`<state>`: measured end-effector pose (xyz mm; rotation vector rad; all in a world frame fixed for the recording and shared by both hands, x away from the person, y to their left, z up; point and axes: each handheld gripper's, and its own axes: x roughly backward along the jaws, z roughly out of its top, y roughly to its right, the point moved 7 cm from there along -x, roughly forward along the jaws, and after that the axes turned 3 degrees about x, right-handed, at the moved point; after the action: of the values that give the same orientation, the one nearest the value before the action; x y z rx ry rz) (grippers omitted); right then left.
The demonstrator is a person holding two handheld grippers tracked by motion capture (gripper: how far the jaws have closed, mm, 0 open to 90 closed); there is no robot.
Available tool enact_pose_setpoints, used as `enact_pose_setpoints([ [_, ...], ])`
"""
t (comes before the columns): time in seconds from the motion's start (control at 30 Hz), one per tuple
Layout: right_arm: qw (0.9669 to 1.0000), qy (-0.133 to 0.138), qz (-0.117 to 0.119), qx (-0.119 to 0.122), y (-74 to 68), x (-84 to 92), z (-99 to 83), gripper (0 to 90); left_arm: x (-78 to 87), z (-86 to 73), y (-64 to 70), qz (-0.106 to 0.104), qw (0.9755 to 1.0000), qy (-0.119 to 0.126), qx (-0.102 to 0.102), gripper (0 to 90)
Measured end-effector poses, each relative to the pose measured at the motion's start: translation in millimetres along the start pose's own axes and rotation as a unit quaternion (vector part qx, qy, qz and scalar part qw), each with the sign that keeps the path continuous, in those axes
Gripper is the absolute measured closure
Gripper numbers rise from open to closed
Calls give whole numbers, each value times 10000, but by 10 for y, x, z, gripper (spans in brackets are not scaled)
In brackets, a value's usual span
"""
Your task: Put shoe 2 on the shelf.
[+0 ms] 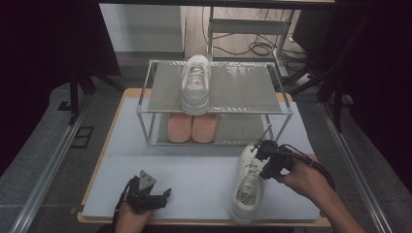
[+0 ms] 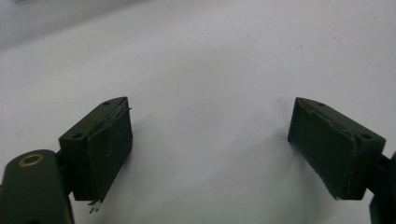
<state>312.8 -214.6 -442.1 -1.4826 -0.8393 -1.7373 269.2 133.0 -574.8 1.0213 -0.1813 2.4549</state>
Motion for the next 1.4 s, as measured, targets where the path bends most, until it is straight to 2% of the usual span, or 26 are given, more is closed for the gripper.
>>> enact_pose_setpoints([
  [0.2,9996,-41,-98,-271,149,-60,-111,898,0,0,0,0,10000,0,-4,137],
  [0.43,9979,-73,-258,-595,416,-231,-198,900,1,-2,2,-1,10000,-5,5,137],
  [0.57,9968,29,-264,-758,552,-351,-214,900,1,-1,2,-4,10000,1,10,137],
  [0.63,9952,131,-253,-941,603,-396,-213,900,1,-2,2,-3,10000,0,10,137],
  [0.87,9905,441,-213,-1283,776,-539,-282,900,1,-2,2,-3,10000,0,10,137],
  [1.07,9873,676,-302,-1409,864,-697,-359,900,1,-1,2,-3,10000,0,10,137],
  [1.23,9804,1061,-368,-1619,919,-803,-372,900,1,-2,2,-2,10000,1,11,137],
  [1.4,9742,1343,-255,-1797,936,-888,-376,900,1,-2,2,-1,10000,-1,8,137],
])
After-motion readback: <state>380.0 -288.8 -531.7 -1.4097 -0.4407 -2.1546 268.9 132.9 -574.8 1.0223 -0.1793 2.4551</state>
